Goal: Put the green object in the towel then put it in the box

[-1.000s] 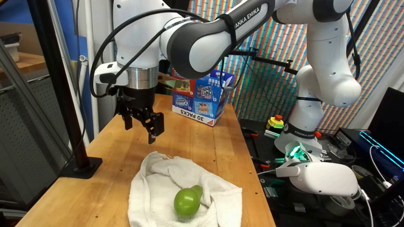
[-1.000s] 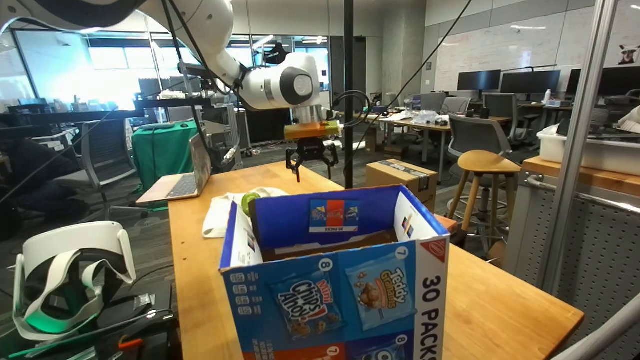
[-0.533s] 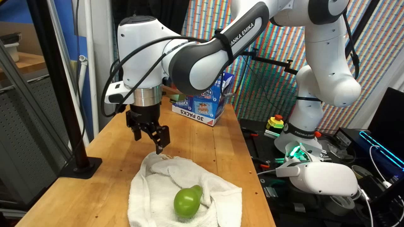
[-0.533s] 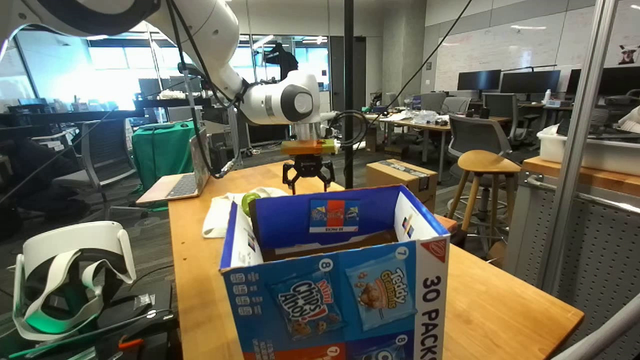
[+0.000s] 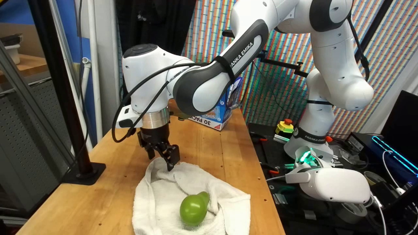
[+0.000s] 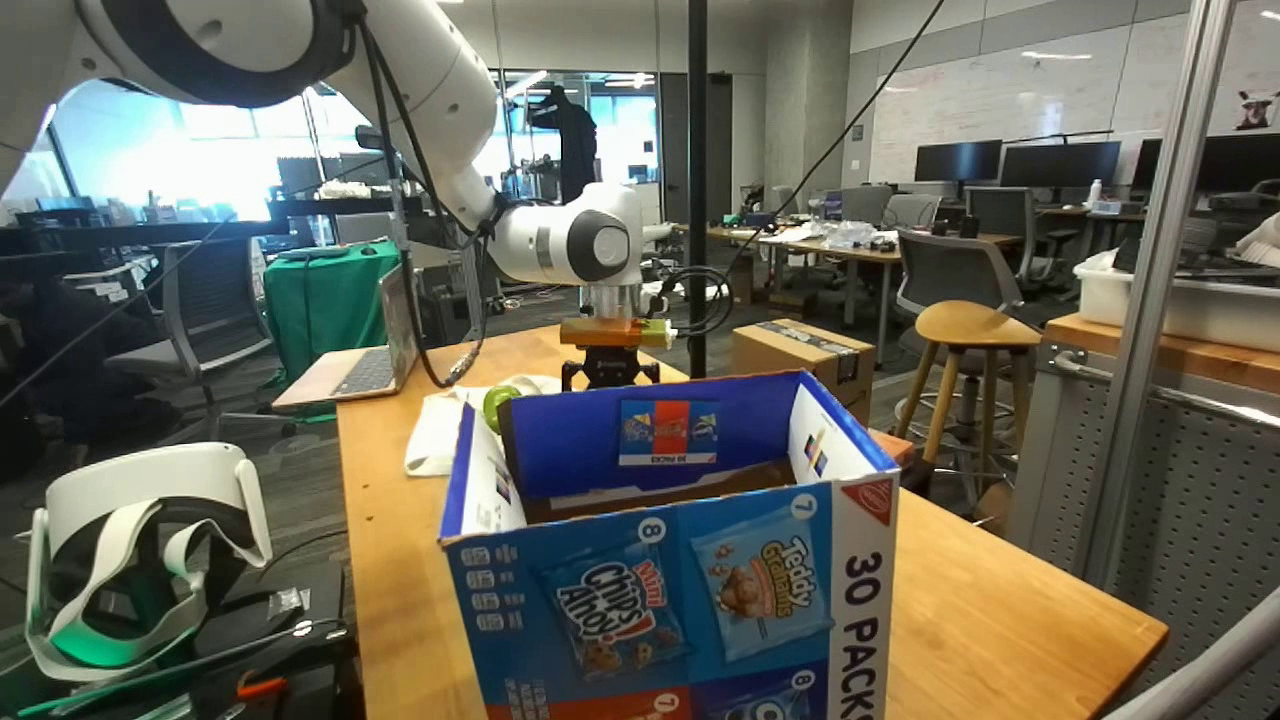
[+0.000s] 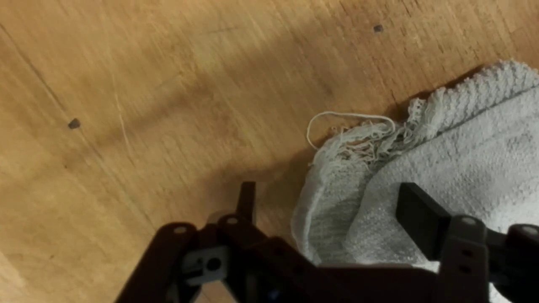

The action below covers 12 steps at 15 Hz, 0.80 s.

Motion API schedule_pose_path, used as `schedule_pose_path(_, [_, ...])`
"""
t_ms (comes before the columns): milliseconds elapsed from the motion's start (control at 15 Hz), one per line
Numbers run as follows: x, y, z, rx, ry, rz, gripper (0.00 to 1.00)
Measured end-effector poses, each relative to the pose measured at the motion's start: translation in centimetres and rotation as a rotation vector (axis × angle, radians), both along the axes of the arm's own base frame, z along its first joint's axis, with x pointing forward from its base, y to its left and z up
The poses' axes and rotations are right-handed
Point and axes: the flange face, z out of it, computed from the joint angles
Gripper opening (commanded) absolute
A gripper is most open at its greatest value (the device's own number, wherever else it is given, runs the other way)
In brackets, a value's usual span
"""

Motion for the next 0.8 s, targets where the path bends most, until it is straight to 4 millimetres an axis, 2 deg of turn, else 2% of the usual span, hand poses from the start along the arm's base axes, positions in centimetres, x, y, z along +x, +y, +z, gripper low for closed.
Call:
schedule_pose_path(67, [0.0,-0.1,-0.4,-0.003,0.006,-0.001,0.46])
schedule_pose_path(200, [0.0,-0.2,-0.9,-0.006,0.013,-0.004,0.33])
schedule_pose_path(400, [0.2,-0.5,-0.5,-0.004,0.006,-0.008,0.10])
schedule_pose_path(467, [0.2,-0.6,-0.1,-0.002,-0.001,-0.011,0.06])
schedule_pose_path(600, [0.4,-1.1,1.1,0.006,-0.018,-0.019,0.00])
schedule_pose_path(800, [-0.1,-2.2,4.2,0.034,-0.058,-0.042,0.05])
